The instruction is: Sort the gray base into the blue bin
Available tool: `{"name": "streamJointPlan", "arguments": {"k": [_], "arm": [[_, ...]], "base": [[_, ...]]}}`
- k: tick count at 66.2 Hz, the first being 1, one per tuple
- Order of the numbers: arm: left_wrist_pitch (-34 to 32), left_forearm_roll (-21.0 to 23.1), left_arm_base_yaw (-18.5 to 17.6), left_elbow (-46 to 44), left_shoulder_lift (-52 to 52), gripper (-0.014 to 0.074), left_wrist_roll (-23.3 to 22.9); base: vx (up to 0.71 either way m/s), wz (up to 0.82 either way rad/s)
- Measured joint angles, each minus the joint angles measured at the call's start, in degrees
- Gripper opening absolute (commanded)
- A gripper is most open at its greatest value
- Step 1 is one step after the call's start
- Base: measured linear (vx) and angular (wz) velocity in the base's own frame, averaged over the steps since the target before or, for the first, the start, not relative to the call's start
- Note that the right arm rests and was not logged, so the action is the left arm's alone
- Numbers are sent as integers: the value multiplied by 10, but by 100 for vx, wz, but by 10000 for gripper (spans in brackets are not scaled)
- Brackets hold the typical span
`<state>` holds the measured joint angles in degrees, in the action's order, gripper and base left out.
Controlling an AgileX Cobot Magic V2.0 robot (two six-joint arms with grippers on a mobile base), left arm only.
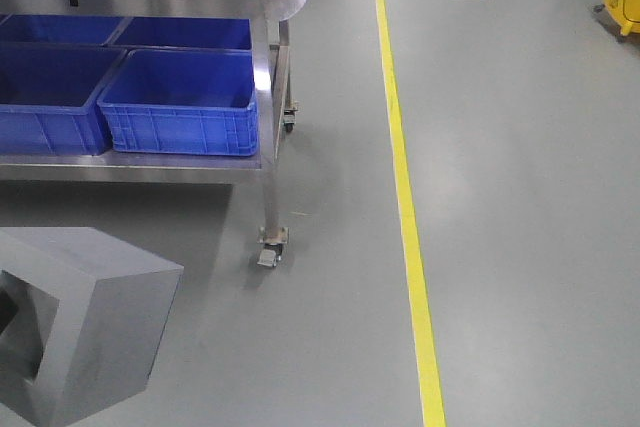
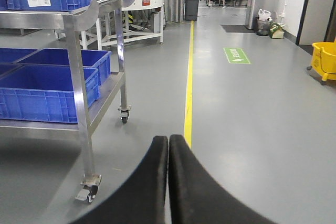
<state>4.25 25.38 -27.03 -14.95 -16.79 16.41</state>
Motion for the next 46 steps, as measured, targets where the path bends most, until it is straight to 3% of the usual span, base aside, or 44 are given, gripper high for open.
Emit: {"name": "streamJointPlan", "arguments": {"k": [25,46], "arm": [[0,0,0,0,0,-6,0],[0,0,0,0,0,-6,0]], "base": [[36,20],[29,68]]}}
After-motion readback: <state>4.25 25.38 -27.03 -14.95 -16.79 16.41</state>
